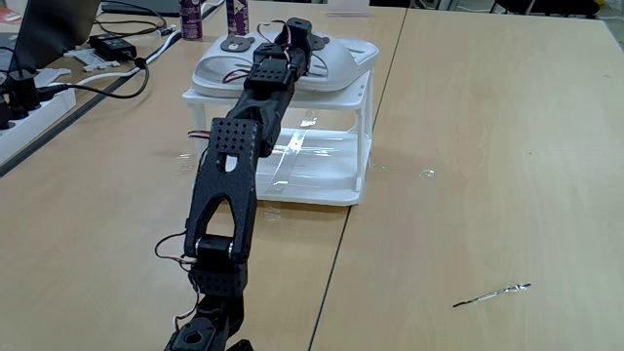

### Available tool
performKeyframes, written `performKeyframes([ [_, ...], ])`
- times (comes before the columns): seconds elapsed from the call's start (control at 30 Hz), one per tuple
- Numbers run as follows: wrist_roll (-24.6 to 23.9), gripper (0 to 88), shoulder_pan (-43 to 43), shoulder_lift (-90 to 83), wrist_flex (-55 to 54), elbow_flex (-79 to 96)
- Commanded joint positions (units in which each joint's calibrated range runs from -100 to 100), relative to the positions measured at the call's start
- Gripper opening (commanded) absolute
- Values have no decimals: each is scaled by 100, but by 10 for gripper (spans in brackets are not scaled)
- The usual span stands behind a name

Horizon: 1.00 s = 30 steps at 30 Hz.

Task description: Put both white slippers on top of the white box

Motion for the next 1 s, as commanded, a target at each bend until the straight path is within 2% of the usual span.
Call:
performKeyframes([
  [0.0,42,8,-126,-57,-88,-854],
  [0.3,42,11,-184,60,-70,-845],
  [0.37,42,60,-142,52,-70,-674],
  [0.43,42,159,-126,52,-70,-602],
  [0.5,42,201,-126,52,-70,-602],
  [0.63,42,206,-126,-15,-45,-385],
  [0.97,42,207,22,-1269,-45,1500],
])
